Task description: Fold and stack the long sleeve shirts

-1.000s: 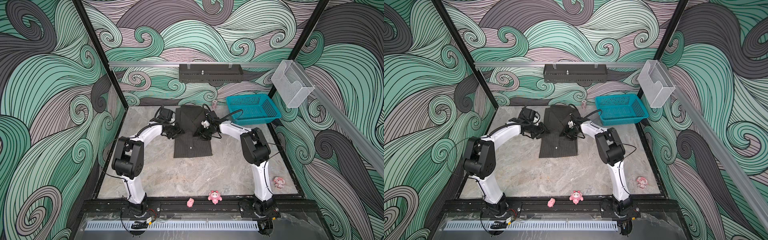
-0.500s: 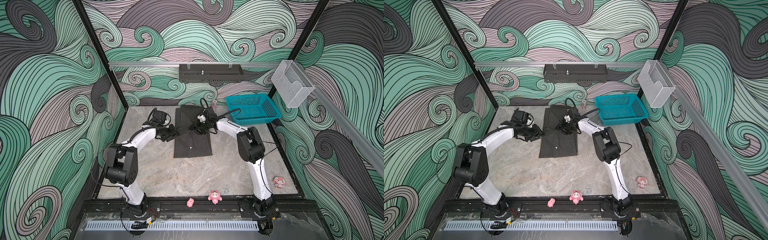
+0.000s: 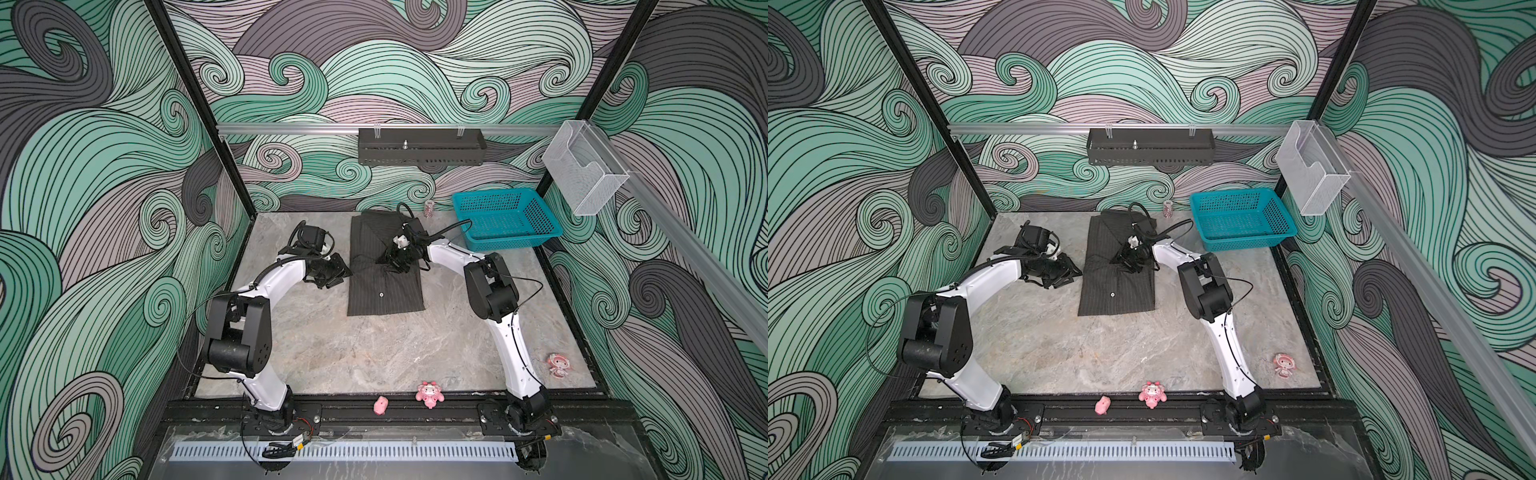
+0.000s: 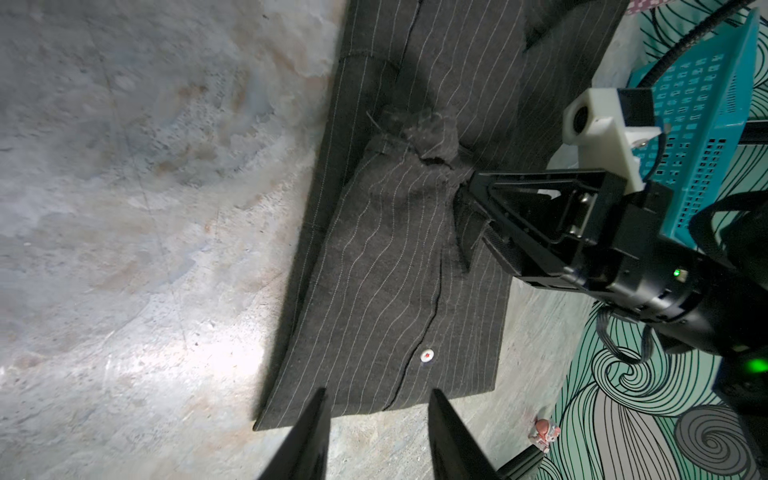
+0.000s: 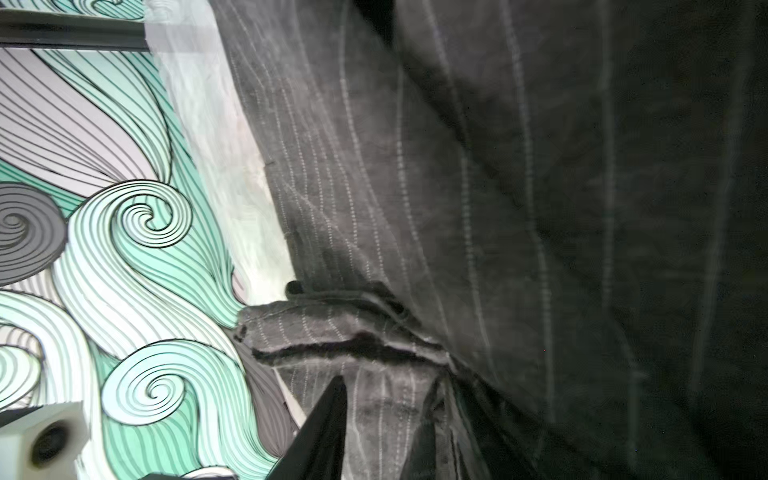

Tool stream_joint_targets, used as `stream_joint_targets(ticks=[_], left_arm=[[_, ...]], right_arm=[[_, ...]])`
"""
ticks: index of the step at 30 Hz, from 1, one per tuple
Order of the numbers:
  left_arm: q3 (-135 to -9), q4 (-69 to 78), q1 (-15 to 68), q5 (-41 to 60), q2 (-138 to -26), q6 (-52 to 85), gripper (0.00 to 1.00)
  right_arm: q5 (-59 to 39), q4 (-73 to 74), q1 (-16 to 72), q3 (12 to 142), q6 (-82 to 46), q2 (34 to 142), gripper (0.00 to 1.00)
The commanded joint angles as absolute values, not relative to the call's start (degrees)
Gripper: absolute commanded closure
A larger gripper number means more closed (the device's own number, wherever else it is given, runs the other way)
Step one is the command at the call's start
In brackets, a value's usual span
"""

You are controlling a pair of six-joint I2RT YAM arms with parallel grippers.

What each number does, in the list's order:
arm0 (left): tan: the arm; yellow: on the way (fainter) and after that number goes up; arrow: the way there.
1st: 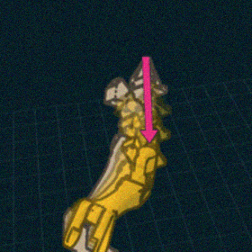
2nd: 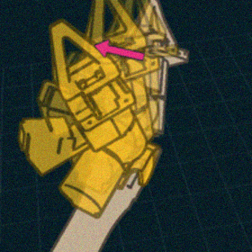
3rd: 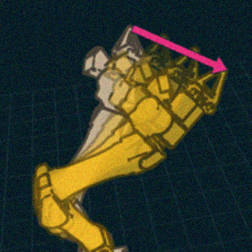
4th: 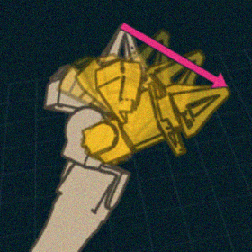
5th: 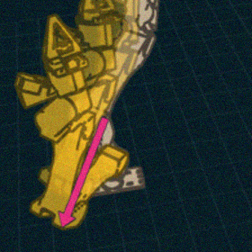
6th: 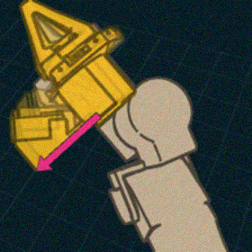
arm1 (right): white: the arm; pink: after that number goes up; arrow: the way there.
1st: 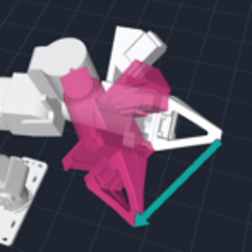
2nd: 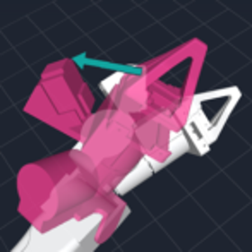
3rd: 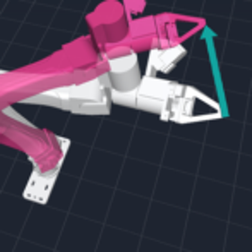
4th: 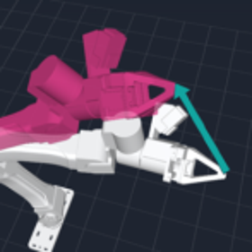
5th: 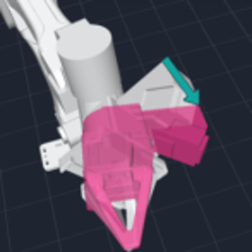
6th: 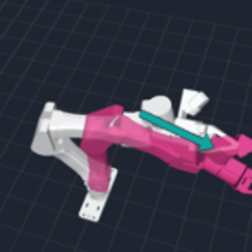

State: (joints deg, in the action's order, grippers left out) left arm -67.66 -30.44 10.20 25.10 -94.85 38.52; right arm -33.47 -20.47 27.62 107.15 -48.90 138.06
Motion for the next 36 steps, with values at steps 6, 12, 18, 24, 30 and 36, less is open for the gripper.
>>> stream_joint_targets(ticks=[6,12,18,24,30,36], left_arm=[[-66.1,-30.4,13.2,26.8,-91.4,39.3,0.56],[-65.7,-23.6,19.1,27.6,-96.3,45.3,0.56],[-66.7,-15.9,24.5,30.6,-104.8,50.9,0.58],[-66.0,-14.1,25.9,31.8,-110.4,51.7,0.61],[-66.1,-22.7,23.8,29.1,-111.2,45.1,0.63],[-65.6,-30.0,18.9,26.0,-109.7,37.5,0.6]], right_arm=[[-25.7,-29.7,26.3,109.5,-32.1,128.6,0.55],[-22.8,-34.2,24.5,118.7,-26.8,132.6,0.55],[-16.9,-45.0,23.6,135.4,-21.2,144.6,0.57],[-13.6,-50.7,23.1,141.6,-18.7,151.1,0.6],[-10.5,-53.9,23.1,134.6,-18.5,149.7,0.6],[-10.5,-50.6,24.8,116.4,-19.4,141.2,0.61]])
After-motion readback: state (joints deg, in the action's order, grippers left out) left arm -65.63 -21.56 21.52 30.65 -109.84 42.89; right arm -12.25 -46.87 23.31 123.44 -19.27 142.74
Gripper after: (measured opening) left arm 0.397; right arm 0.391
